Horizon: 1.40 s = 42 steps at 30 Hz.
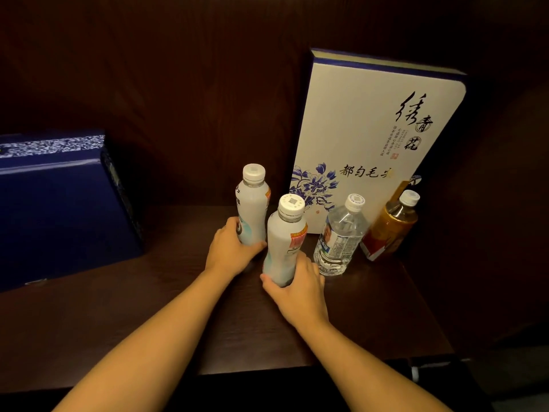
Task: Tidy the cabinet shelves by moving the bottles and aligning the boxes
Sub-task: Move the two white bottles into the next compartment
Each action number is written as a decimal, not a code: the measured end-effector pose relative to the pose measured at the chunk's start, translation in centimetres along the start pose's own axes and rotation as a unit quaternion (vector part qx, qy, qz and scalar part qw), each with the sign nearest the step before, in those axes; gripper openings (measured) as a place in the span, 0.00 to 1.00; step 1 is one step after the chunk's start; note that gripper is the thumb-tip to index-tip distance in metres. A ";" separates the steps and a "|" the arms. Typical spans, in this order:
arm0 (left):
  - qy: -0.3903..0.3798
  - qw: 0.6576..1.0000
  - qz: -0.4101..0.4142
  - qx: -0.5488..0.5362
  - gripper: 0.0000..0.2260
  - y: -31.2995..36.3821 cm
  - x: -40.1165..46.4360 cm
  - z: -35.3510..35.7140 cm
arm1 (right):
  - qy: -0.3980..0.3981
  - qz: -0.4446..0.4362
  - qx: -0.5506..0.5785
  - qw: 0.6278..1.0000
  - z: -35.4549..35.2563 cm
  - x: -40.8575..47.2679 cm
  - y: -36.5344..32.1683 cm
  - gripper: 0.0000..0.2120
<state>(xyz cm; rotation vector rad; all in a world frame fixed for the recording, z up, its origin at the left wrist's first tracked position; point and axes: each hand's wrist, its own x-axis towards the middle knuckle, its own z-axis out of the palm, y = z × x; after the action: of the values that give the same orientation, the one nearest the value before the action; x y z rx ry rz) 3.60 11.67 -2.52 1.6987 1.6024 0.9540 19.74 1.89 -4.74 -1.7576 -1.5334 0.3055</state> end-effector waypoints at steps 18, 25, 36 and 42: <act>0.003 0.997 0.071 -0.023 0.34 -3.8 -9.3 -1.5 | -0.005 0.053 0.052 0.997 -2.8 -4.7 -0.3 0.32; -0.003 0.997 0.077 -0.018 0.34 -3.1 -11.2 -1.3 | -0.020 0.079 0.058 0.995 -4.4 -7.1 0.0 0.30; -0.026 0.998 0.057 -0.004 0.28 1.4 -17.3 1.2 | -0.063 0.082 0.079 0.992 -10.4 -11.1 3.1 0.35; -0.026 0.999 0.034 -0.001 0.25 6.0 -23.4 5.9 | -0.084 0.082 0.088 0.989 -16.5 -14.9 8.1 0.33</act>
<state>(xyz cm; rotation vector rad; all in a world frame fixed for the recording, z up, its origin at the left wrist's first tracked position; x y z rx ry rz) 11.64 -11.83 -3.01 1.7722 1.5198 0.9359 32.39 -18.02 -3.50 -1.7558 -1.4294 0.6664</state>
